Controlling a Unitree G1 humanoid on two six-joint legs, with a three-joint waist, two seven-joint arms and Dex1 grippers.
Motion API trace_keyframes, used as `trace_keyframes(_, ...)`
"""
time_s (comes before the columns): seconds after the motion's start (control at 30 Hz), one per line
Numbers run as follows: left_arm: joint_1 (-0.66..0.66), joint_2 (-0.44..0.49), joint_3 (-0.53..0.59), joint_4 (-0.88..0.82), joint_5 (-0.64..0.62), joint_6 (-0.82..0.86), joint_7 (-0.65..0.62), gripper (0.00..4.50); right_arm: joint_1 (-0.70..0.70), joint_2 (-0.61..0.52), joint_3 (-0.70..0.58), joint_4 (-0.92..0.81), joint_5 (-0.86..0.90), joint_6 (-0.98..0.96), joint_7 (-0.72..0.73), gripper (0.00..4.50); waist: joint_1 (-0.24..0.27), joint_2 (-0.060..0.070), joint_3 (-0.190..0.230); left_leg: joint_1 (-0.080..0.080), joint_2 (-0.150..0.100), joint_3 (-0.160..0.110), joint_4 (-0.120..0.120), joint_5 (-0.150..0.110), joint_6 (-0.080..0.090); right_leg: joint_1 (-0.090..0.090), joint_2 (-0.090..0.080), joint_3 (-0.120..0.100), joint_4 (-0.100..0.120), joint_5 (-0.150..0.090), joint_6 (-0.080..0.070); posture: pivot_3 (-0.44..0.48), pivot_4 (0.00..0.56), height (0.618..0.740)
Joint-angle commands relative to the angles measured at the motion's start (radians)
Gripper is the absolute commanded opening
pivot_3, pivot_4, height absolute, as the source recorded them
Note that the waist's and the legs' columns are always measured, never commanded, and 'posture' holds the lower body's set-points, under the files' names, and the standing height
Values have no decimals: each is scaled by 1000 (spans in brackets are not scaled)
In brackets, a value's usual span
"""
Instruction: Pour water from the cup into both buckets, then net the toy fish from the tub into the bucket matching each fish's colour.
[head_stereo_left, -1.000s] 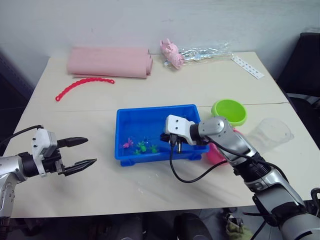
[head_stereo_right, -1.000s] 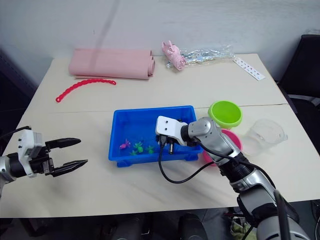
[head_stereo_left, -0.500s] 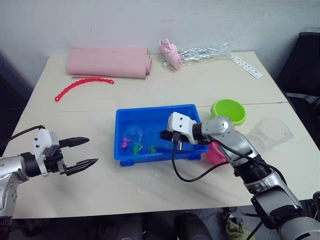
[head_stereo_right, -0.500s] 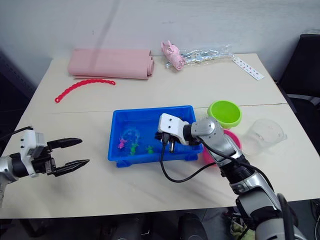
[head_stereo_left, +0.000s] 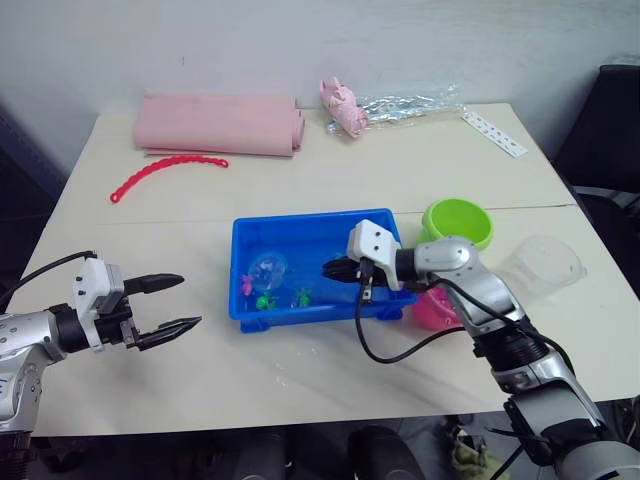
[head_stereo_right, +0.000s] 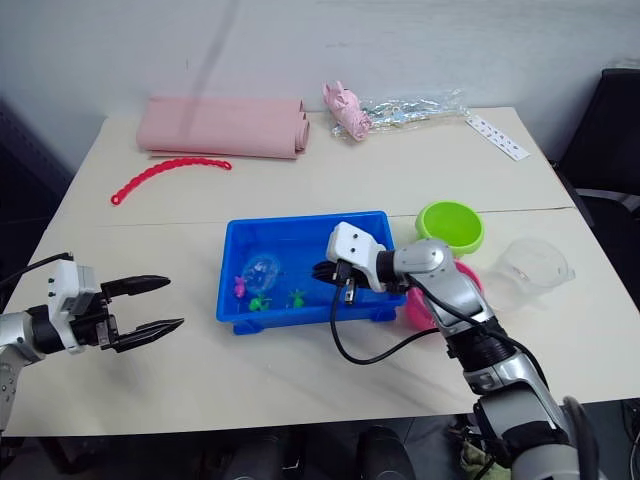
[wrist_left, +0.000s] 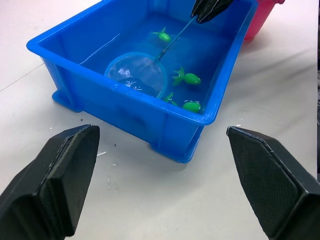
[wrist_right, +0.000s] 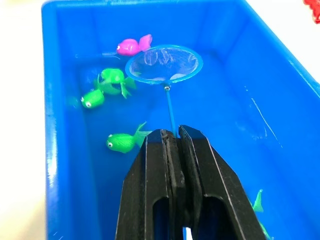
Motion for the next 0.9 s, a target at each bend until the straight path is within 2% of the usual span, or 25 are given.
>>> trace_keyframes(0.03, -17, -1, 0, 13, -1, -17, -5, 4447, 12, -24, -37, -58, 33, -10, 22, 0, -1, 0, 0, 0, 0, 0, 0, 0, 0, 0, 0, 0, 0, 0, 0, 0, 150, 740)
trace_keyframes(0.27, -36, 2, -14, 37, 3, -27, -17, 4447, 30, -36, -44, -57, 13, -28, 4, 0, -1, 0, 0, 0, 0, 0, 0, 0, 0, 0, 0, 0, 0, 0, 0, 0, 150, 740)
trace_keyframes(0.53, -33, 12, -8, 49, -3, -36, -35, 4447, -10, -60, -10, -22, -85, -53, -34, 0, 0, 0, 0, 0, 0, 0, 0, 0, 0, 0, 0, 0, 0, 0, 0, 0, 150, 740)
trace_keyframes(0.9, -7, 27, 10, 48, -4, -36, -53, 4447, -105, -7, 142, 61, -256, -17, -61, 0, -1, 0, 0, 0, 0, 0, 0, 0, 0, 0, 0, 0, 0, 0, 0, 0, 150, 740)
